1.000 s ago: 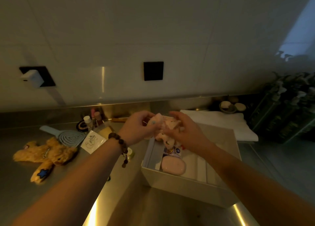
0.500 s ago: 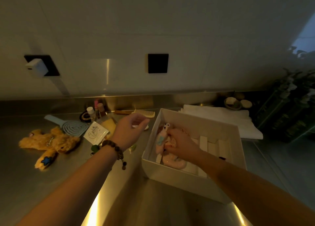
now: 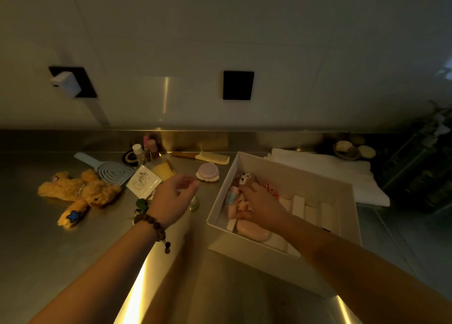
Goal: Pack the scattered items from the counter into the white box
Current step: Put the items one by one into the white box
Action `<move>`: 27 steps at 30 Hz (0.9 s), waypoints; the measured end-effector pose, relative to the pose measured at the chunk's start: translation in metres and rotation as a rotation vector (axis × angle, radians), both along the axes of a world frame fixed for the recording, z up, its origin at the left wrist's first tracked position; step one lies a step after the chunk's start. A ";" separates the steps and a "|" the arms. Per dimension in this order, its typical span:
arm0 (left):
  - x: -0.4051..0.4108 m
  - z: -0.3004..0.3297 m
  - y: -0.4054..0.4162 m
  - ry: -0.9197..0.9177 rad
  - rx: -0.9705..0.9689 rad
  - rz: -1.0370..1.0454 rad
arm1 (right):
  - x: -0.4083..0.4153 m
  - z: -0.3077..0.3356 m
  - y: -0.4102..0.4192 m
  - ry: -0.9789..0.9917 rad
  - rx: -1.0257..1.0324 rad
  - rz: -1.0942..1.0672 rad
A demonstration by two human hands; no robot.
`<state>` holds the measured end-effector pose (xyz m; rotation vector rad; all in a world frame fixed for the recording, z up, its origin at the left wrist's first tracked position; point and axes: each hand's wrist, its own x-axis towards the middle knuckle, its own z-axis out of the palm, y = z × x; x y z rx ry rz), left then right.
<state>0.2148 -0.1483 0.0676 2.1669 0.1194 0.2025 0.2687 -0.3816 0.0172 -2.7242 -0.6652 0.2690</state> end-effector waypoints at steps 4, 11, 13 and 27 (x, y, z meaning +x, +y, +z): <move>-0.003 -0.004 0.010 0.002 -0.012 0.062 | -0.007 0.010 -0.011 -0.051 0.081 0.003; -0.030 -0.017 0.043 0.070 0.259 0.167 | -0.021 0.054 0.020 -0.062 0.370 -0.099; -0.042 -0.020 0.059 0.090 0.346 0.177 | -0.031 0.068 0.046 -0.052 0.448 -0.073; -0.073 -0.062 0.230 0.177 0.551 0.150 | -0.064 -0.003 0.244 0.117 0.242 -0.016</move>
